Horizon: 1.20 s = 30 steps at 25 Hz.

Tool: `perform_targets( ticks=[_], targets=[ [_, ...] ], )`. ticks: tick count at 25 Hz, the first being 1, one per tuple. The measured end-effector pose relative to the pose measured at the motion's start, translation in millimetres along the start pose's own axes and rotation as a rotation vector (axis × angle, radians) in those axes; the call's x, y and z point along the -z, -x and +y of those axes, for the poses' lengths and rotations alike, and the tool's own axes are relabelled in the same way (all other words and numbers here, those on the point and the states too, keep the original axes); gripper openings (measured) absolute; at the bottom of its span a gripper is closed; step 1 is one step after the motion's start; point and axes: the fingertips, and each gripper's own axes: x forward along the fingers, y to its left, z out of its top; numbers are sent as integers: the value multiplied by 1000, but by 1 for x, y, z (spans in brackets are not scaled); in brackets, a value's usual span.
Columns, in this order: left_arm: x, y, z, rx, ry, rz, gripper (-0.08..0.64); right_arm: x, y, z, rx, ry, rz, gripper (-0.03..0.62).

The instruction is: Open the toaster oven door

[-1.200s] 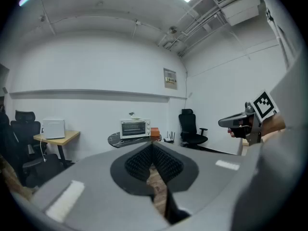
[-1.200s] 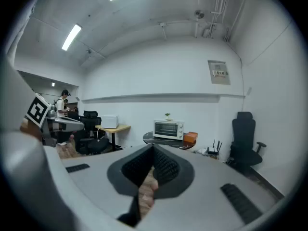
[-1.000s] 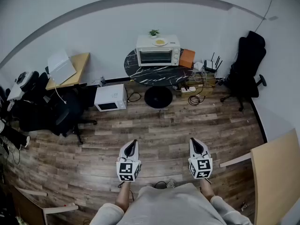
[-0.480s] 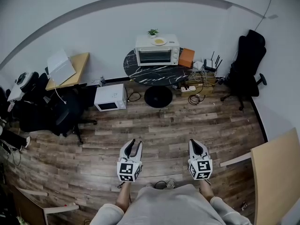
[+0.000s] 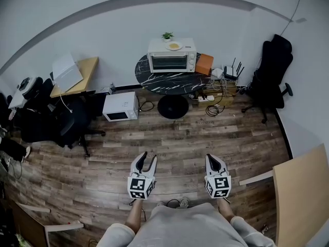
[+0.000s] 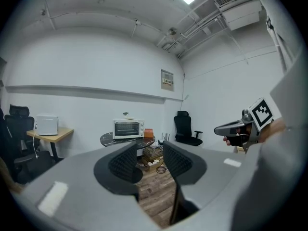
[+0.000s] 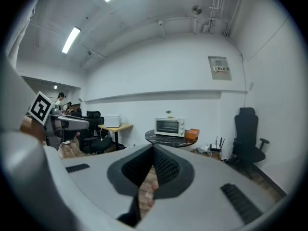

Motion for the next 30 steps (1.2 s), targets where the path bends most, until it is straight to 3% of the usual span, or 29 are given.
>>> perform_targets(
  ticks=[17,30],
  targets=[
    [0,-43,-35,-33,5,8,156,8,-11,-59,-33,1,5,12],
    [4,-120,2,-15,4,25,156,13,-85,-87,-17,-10,32,12]
  ],
)
